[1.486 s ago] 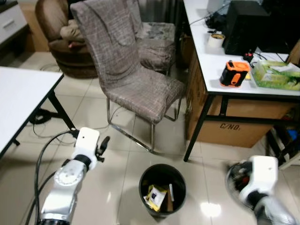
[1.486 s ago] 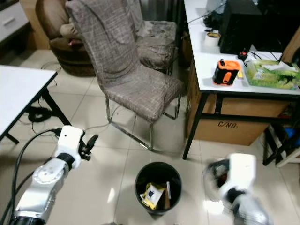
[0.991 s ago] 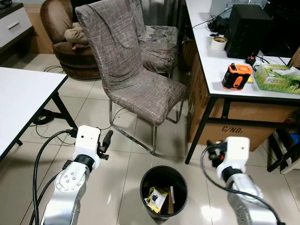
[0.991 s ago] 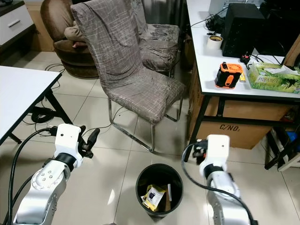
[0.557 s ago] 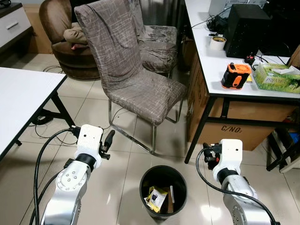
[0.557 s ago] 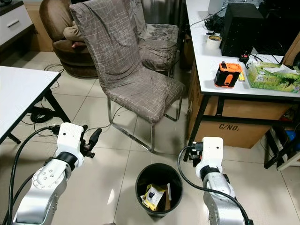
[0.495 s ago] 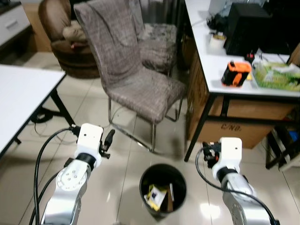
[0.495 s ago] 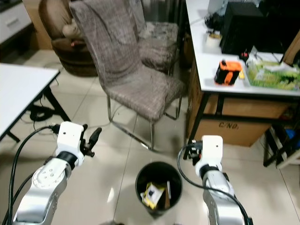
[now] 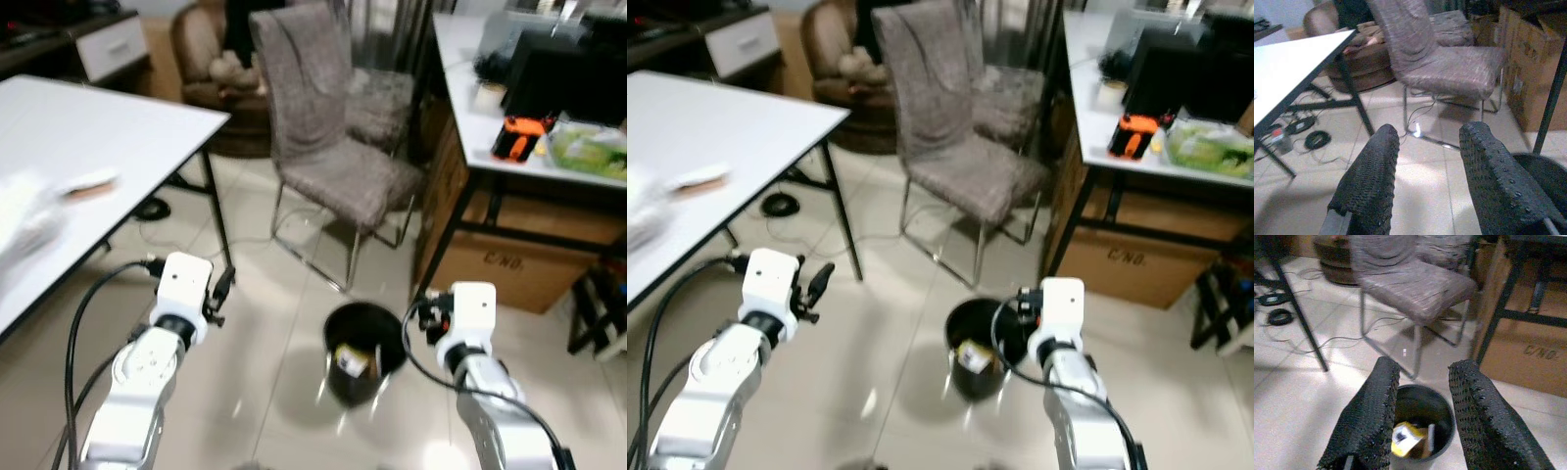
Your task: Picking trash to rubbish bin
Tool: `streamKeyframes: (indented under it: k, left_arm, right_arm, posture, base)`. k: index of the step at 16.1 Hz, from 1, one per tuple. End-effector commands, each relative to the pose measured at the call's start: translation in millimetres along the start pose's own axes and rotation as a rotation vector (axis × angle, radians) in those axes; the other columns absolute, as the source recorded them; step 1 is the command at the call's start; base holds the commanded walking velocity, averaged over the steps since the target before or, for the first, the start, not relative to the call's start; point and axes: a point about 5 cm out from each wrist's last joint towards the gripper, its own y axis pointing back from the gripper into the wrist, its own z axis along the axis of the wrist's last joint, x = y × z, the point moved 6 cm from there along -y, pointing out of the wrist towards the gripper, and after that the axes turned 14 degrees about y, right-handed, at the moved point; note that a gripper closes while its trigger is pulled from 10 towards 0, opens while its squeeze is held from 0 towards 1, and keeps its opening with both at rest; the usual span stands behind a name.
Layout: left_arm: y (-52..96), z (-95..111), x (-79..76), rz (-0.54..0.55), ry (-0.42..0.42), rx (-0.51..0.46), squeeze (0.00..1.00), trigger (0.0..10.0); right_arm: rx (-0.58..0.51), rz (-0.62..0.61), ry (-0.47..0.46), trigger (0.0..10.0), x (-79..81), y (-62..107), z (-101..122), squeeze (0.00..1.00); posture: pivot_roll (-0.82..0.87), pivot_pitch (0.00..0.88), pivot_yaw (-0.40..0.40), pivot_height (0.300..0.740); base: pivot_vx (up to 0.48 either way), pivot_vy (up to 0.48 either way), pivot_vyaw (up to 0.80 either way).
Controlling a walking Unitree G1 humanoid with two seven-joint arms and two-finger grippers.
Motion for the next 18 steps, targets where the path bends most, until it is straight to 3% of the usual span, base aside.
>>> streamKeyframes:
  k: [1, 8, 11, 18]
  left_arm:
    - [1.0, 0, 0.1, 0.005, -0.008, 0.001, 0.0, 10.0]
    - [1.8, -1, 1.6, 0.021, -0.003, 0.002, 0.0, 10.0]
    - [2.5, -3, 2.1, 0.034, -0.023, 0.01, 0.0, 10.0]
    - [2.9, 18, 4.6, 0.062, -0.04, -0.073, 0.0, 10.0]
  right_arm:
    - [0.001, -0.007, 0.005, 10.0, -1.7, -1.3, 0, 0.0]
    - [-0.018, 0.0, 0.005, 10.0, 1.2, -4.8, 4, 0.0]
    - [-0.025, 0.033, 0.029, 10.0, 7.0, -6.7, 6, 0.0]
    - [-0.085, 0.065, 0.038, 10.0, 9.9, -8.6, 23, 0.0]
  posture:
    - [-0.04, 0.0, 0.018, 0.74]
    - [-0.03, 0.0, 0.014, 0.74]
    - [-0.02, 0.0, 0.01, 0.74]
    - [-0.01, 0.0, 0.0, 0.74]
  base:
    - [-0.356, 0.0, 0.0]
    - [-0.355, 0.0, 0.0]
    - [0.0, 0.0, 0.0]
    - [0.0, 0.0, 0.8]
